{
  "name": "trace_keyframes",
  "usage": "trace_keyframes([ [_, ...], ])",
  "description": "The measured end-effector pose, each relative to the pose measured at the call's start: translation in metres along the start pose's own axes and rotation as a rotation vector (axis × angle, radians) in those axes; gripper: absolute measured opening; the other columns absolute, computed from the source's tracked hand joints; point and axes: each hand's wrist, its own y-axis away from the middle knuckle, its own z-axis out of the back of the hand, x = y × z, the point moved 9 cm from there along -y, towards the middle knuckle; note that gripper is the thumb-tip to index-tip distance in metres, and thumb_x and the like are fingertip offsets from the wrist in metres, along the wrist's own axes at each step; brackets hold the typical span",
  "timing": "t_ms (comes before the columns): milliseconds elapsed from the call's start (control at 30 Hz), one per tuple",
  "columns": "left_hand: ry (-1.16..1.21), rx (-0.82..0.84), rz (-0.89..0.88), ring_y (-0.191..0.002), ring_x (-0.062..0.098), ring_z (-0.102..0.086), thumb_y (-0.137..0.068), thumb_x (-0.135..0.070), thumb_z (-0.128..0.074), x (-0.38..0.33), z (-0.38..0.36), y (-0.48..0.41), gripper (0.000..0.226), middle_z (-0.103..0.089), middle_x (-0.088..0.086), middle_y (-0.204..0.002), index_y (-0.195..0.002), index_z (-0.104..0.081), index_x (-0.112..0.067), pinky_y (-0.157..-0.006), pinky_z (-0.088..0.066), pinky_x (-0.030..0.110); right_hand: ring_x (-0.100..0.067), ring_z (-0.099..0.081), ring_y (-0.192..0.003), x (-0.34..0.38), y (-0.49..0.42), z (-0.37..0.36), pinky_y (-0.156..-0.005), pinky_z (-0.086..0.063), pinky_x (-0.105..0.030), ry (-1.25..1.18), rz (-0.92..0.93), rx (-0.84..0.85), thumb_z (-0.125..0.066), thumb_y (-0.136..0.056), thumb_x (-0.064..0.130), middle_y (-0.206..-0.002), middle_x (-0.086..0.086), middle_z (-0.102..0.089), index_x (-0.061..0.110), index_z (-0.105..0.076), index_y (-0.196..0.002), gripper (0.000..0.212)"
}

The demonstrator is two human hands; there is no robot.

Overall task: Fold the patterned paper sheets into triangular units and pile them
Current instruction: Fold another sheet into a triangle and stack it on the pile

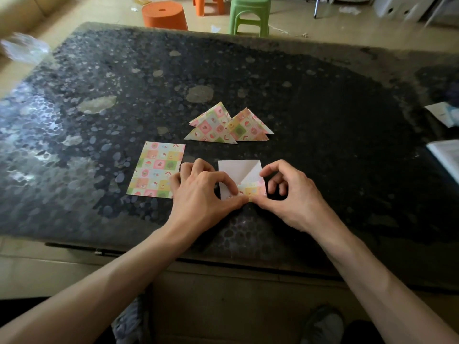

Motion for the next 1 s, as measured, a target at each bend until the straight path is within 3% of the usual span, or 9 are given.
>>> trace_keyframes([
  [167, 0.002, 0.009, 0.007, -0.109, 0.008, -0.024, -0.071, -0.076, -0.072, -0.001, -0.001, -0.001, 0.032, -0.043, -0.013, -0.110, -0.079, -0.065, -0.046, -0.092, -0.016, 0.034, 0.003, -0.054, -0.070, -0.002, -0.001, 0.003, -0.063, -0.038, -0.016, 0.028, -0.002, -0.004, -0.088, -0.078, 0.035, -0.085, 0.010, -0.061, 0.037, -0.060, -0.106, 0.039],
  [500, 0.003, 0.036, 0.009, -0.110, 0.007, -0.022, -0.073, -0.074, -0.073, 0.000, -0.001, -0.002, 0.032, -0.043, -0.012, -0.114, -0.081, -0.066, -0.044, -0.094, -0.016, 0.034, -0.004, -0.051, -0.079, -0.008, -0.003, 0.005, -0.062, -0.035, -0.021, 0.065, -0.085, 0.030, -0.086, -0.081, 0.042, -0.098, 0.011, -0.055, 0.039, -0.060, -0.109, 0.038],
  [867, 0.012, 0.062, -0.002, -0.111, 0.007, -0.022, -0.073, -0.072, -0.074, -0.002, -0.001, -0.003, 0.030, -0.042, -0.013, -0.115, -0.081, -0.065, -0.045, -0.094, -0.015, 0.034, -0.006, -0.052, -0.073, -0.012, -0.004, 0.011, -0.065, -0.038, -0.020, -0.003, -0.073, 0.052, -0.089, -0.079, 0.035, -0.092, 0.007, -0.059, 0.035, -0.061, -0.110, 0.042],
  [1000, 0.005, 0.145, 0.019, -0.121, 0.014, -0.029, -0.075, -0.064, -0.078, 0.003, 0.001, -0.008, 0.022, -0.042, -0.013, -0.120, -0.085, -0.068, -0.047, -0.095, -0.020, 0.037, -0.006, -0.052, -0.073, -0.012, -0.005, 0.011, -0.065, -0.038, -0.021, 0.016, -0.076, 0.060, -0.089, -0.079, 0.036, -0.093, 0.007, -0.059, 0.035, -0.060, -0.110, 0.041],
])
